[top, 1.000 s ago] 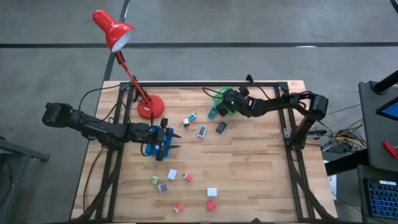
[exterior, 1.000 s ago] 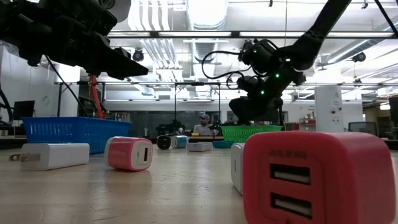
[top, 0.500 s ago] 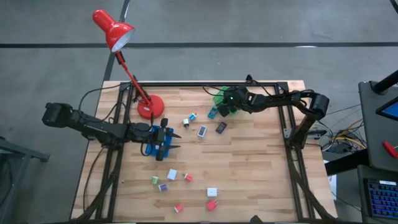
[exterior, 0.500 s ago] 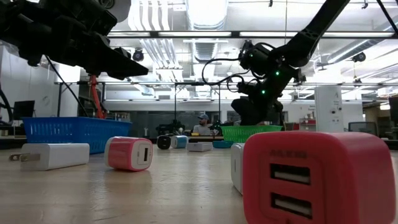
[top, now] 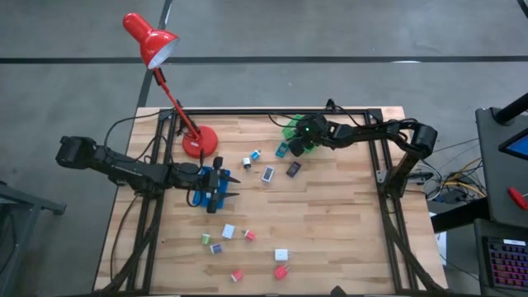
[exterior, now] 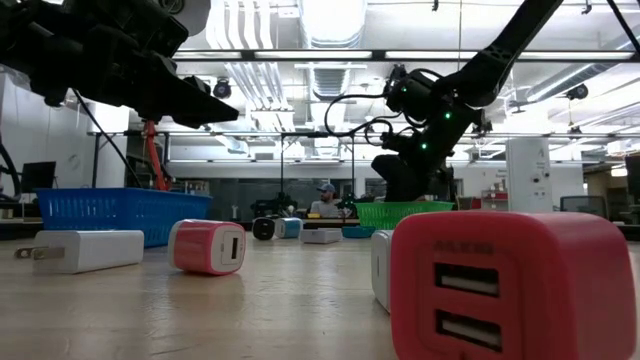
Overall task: Pick & Place Office items
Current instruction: Put the bottom white digital clock into the green basket
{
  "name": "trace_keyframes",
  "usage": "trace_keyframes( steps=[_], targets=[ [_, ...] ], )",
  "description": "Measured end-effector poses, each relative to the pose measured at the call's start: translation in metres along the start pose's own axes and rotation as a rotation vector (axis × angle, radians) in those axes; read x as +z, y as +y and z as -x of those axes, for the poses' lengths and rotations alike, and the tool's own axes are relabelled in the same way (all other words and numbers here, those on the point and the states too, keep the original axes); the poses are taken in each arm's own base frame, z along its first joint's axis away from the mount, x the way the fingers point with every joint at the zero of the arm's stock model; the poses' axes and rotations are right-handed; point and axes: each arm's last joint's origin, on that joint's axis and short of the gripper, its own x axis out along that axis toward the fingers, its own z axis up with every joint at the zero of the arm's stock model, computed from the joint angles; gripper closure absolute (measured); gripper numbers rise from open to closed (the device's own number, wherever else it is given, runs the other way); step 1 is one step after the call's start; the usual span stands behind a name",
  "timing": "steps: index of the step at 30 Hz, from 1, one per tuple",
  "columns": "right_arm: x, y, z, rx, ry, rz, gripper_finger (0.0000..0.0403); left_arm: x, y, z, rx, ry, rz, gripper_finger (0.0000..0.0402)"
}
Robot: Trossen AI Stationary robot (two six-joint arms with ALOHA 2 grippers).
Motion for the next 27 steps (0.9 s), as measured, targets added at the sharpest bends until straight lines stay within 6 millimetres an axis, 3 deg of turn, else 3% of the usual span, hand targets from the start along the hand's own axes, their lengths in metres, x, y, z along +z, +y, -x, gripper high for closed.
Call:
trace_keyframes(
  steps=[27],
  targets=[
    [-0.0006,-0.0002,-0.0007,-0.002,0.000,-0.015,0.0277,0.0000,0.0000,0.0000,0.000,0.000,0.000,0.0207]
  ],
)
